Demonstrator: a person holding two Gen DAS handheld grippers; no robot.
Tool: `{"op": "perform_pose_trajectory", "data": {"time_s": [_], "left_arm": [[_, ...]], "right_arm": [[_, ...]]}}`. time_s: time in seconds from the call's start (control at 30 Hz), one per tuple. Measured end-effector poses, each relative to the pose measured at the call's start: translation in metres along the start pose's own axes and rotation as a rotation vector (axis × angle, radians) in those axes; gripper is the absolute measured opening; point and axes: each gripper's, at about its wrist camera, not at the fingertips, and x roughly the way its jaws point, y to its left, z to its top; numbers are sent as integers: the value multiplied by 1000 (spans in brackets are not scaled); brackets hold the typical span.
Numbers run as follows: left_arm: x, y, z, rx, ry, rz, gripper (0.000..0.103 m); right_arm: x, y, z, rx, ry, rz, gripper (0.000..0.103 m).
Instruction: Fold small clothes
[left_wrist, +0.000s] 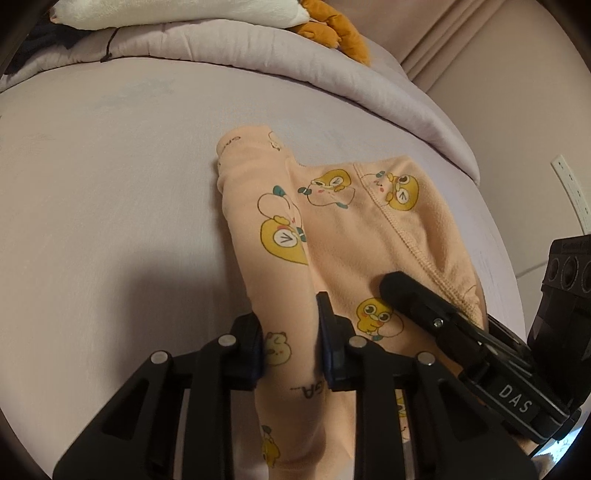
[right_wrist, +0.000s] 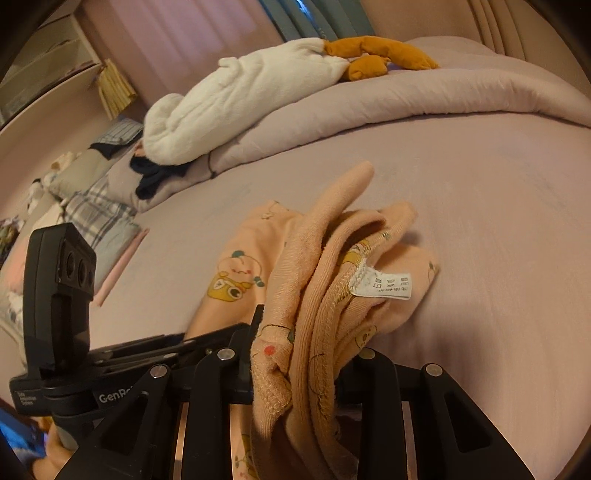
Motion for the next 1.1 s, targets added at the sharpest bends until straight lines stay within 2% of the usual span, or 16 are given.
{"op": "perform_pose_trajectory", "data": {"time_s": [0.3, 0.57, 0.93, 1.1], "left_arm": [[-36, -2, -49, -29, -10, -28, 24], [-59, -14, -81, -12, -10, -4, 24], [-85, -21, -106, 11, -53, 12, 24], [-98, -14, -117, -15, -75, 14, 24]], "right_arm": [[-35, 24, -34, 10, 13, 26, 30], [-55, 46, -60, -41, 21, 31, 30], [-78, 74, -79, -124, 7, 43, 31], [-79, 88, -85, -160, 8, 55, 30]]}}
